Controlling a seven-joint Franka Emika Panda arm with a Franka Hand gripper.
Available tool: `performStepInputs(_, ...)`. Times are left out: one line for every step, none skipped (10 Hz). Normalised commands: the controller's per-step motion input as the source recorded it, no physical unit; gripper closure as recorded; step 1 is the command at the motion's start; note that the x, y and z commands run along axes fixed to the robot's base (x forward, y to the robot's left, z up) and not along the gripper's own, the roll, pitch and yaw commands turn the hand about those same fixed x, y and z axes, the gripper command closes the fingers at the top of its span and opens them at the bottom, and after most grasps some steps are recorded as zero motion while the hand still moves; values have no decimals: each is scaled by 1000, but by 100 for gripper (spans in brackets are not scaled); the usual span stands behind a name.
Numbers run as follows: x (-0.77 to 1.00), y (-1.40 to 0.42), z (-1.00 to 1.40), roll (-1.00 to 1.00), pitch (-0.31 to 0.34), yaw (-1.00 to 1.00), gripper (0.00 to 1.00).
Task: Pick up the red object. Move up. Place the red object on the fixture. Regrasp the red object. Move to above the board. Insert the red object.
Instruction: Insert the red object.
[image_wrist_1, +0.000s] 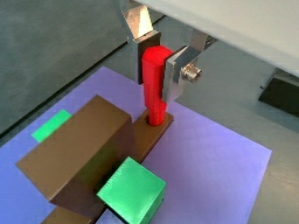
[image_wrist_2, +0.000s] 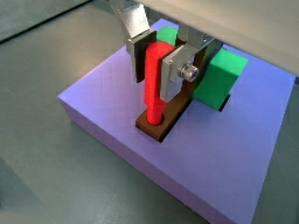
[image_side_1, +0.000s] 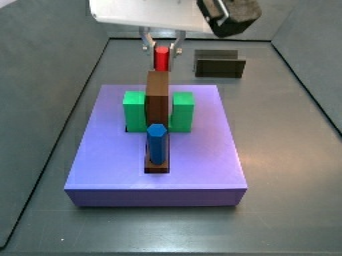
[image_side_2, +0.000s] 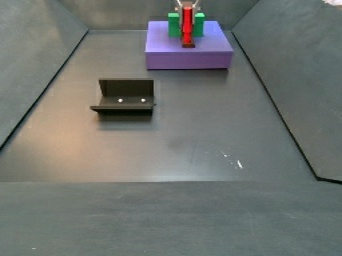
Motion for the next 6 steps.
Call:
performStepInputs(0,57,-337,7,-43,0,100)
performStepInputs(0,34,-366,6,-56,0,100)
performStepInputs(-3,6,-429,30,-86,0,100)
performStepInputs(-9,0,-483,46,-100,0,100)
performStepInputs(0,0,-463,20,-81,0,100)
performStepInputs(169,-240,-180,0,0,100,100)
